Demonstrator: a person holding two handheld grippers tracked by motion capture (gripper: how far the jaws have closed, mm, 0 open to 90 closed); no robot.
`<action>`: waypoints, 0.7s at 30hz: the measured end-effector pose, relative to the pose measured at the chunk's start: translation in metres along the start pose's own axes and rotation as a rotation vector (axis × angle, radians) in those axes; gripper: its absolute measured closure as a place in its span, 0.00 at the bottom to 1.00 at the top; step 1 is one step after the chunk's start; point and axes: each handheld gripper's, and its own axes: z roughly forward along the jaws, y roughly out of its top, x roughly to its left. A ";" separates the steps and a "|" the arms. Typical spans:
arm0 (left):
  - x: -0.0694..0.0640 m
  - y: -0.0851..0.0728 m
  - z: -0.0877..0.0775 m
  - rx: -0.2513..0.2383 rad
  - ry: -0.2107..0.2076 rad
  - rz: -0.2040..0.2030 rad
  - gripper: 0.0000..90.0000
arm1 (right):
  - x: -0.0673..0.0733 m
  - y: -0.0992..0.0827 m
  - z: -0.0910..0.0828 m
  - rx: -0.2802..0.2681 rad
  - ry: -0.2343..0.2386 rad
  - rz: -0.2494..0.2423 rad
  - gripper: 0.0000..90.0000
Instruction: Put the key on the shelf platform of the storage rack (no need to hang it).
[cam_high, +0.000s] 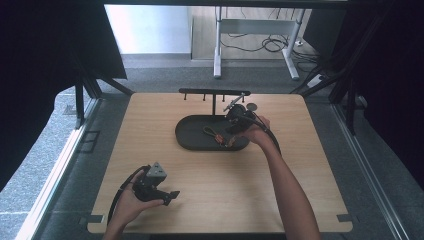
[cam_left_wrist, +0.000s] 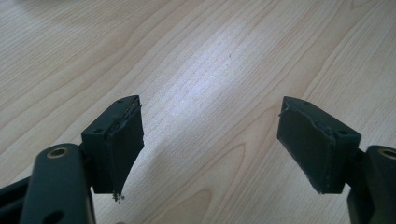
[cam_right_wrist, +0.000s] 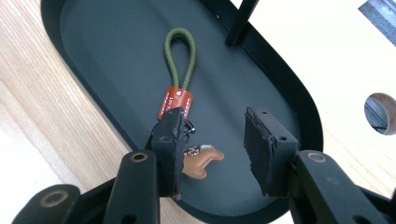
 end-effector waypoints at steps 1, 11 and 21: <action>0.000 0.000 0.000 0.001 0.000 0.000 0.26 | 0.000 -0.001 -0.002 -0.003 0.001 -0.001 0.64; -0.001 0.000 0.000 0.001 0.004 0.003 0.26 | 0.009 -0.016 -0.022 -0.043 0.011 -0.010 0.63; -0.004 0.002 0.003 0.011 0.008 0.010 0.26 | 0.017 -0.052 -0.045 -0.091 0.022 0.014 0.63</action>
